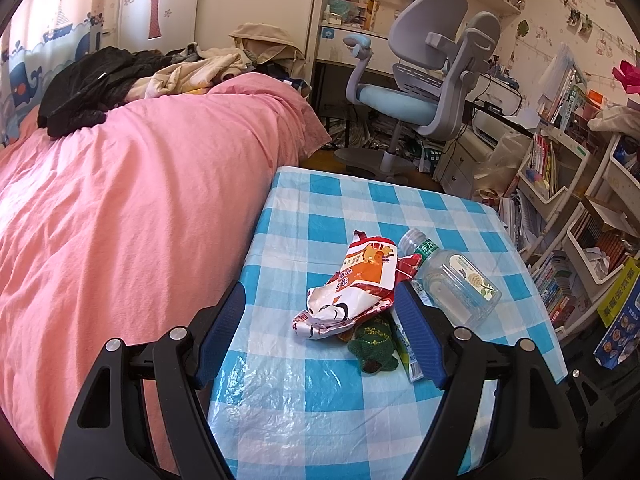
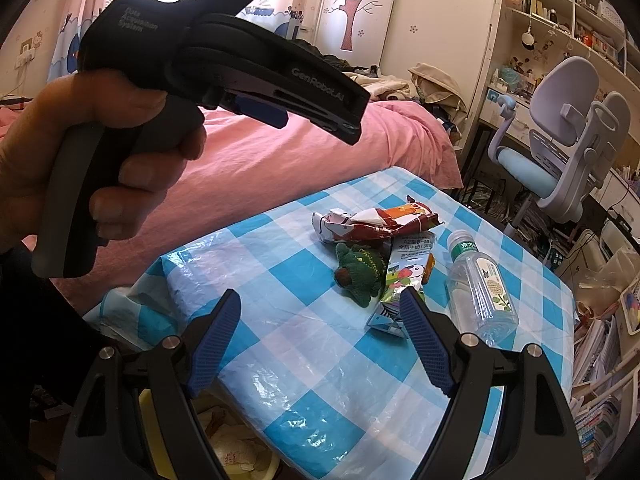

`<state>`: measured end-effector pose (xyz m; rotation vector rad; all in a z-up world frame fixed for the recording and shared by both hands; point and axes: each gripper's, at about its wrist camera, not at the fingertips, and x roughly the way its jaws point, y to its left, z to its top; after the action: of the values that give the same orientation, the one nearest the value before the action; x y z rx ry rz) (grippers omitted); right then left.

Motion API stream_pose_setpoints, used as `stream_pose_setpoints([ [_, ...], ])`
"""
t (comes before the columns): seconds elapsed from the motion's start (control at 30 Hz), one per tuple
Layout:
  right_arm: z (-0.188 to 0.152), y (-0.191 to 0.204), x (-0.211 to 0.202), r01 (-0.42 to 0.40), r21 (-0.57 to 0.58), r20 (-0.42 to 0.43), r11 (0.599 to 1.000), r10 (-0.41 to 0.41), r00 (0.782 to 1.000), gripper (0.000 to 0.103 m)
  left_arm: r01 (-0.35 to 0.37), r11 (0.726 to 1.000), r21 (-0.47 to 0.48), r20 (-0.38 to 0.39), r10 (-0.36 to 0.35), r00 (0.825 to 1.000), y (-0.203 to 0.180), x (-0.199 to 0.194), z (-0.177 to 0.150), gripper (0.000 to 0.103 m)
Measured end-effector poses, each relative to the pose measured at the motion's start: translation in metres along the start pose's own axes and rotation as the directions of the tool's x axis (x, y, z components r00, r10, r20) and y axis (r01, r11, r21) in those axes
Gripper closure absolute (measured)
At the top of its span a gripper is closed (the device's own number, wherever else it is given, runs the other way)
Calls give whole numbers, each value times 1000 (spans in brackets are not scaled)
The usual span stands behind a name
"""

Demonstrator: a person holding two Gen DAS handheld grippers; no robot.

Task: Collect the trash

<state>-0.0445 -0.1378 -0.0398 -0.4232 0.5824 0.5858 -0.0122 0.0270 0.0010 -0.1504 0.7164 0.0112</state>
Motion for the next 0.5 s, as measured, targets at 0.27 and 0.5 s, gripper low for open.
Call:
stream_pose_setpoints([
  [0.27,0,0,0,0,-1,-1,1000,0,1000,25,-1,1000,0,0,1,1000,-1,-1,-1,30],
  [0.5,0,0,0,0,-1,-1,1000,0,1000,25,0,1000,-3,1,0,1000,-1,-3,-1,30],
])
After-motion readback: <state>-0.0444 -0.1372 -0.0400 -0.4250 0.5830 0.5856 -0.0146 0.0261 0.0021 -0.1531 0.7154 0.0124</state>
